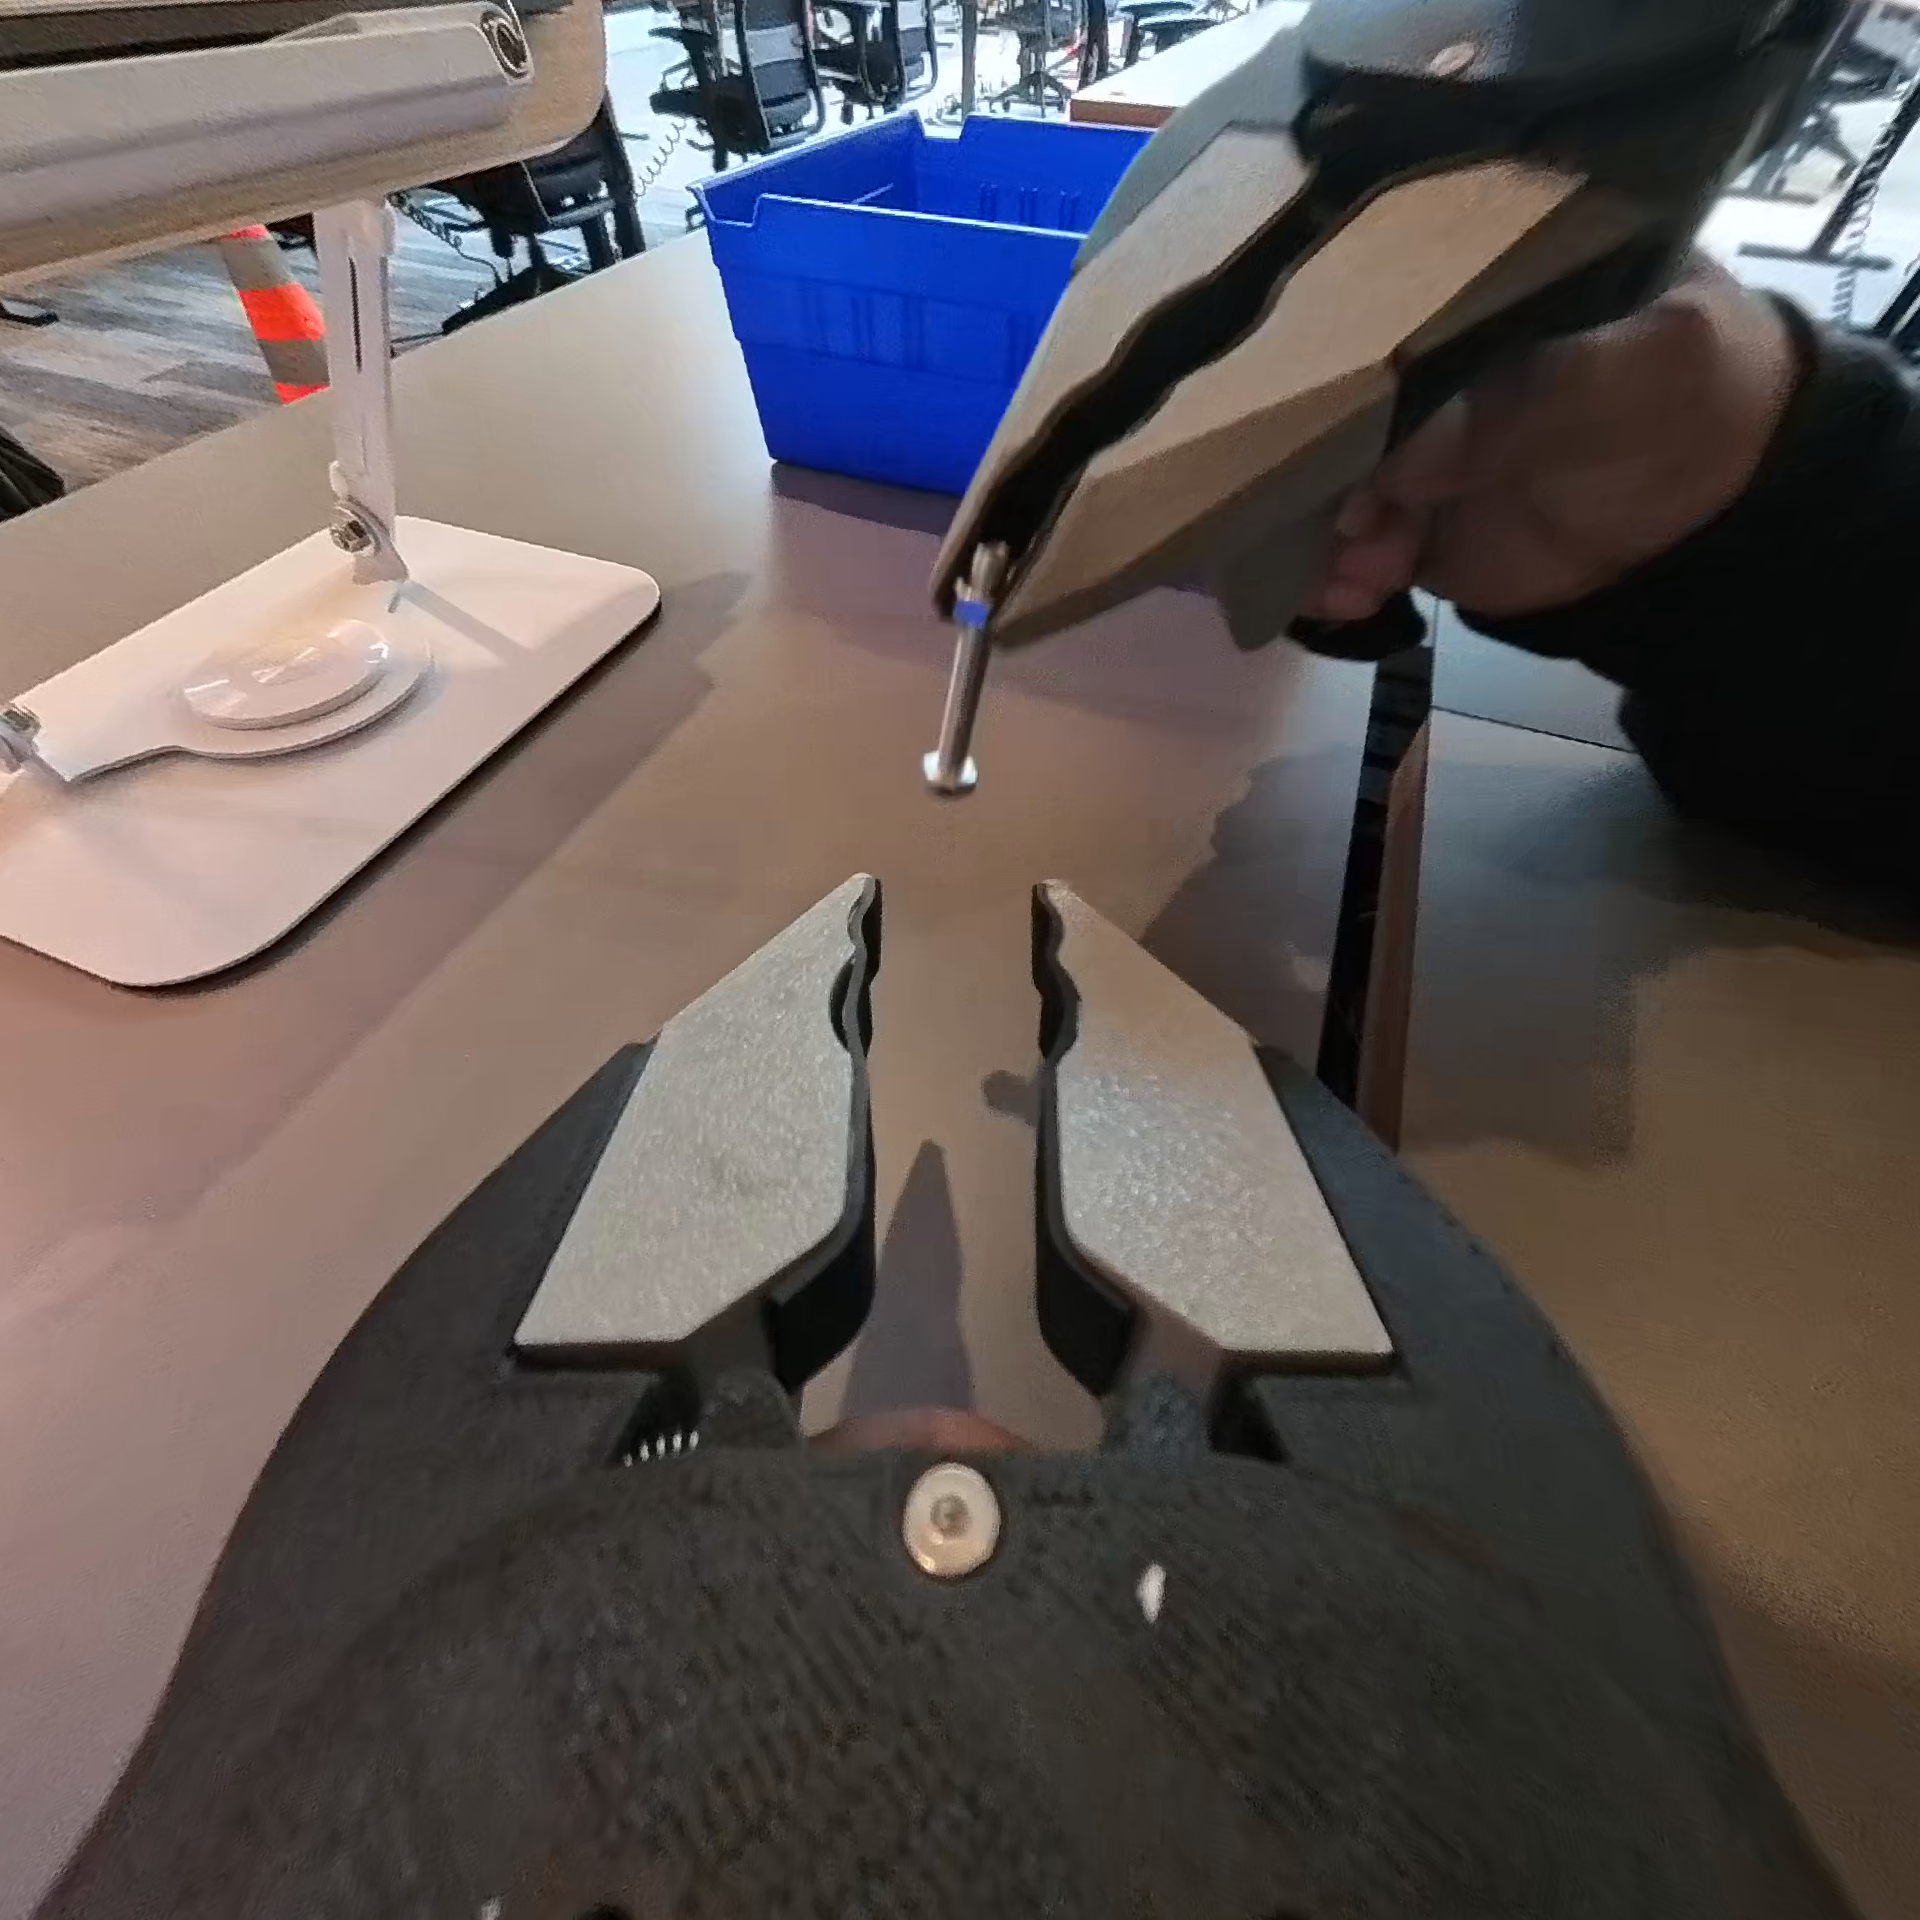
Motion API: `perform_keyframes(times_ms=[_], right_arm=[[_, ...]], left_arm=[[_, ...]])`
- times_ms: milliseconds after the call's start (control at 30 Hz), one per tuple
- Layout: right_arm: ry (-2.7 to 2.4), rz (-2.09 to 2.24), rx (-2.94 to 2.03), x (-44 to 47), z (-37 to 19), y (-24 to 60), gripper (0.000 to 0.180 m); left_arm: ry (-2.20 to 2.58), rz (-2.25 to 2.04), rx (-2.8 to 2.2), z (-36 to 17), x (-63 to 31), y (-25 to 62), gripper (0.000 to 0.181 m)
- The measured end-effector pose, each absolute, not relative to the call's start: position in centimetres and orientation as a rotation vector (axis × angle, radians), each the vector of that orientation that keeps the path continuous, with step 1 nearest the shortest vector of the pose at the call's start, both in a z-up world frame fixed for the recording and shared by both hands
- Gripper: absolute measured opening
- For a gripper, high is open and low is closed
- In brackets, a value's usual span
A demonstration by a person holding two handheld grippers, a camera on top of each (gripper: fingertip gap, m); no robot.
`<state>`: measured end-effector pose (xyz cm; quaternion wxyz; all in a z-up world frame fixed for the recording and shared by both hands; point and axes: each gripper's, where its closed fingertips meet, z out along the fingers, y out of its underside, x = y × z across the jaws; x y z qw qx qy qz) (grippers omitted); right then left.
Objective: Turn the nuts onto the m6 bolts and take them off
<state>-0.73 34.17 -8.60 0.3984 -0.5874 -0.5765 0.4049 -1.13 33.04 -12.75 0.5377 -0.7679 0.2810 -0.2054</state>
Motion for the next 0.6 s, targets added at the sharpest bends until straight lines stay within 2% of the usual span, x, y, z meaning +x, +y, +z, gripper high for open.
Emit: perform_keyframes(times_ms=[167,367,467,600], right_arm=[[-1.359,0.885,-1.443,2.6,-3.1,34.4,0.006],[-1.169,0.631,-1.538,13.5,3.8,39.2,0.007],[-1.06,0.545,-1.679,19.3,3.1,42.9,0.007],[-0.954,0.489,-1.895,24.3,-2.0,47.4,0.007]], left_arm=[[0.673,-0.47,-1.834,-12.9,-1.1,33.1,0.024],[0.677,-0.467,-1.84,-13.0,-1.0,33.0,0.022],[0.682,-0.469,-1.845,-13.1,-0.9,33.0,0.021],[0.69,-0.472,-1.856,-13.3,-0.7,32.8,0.021]])
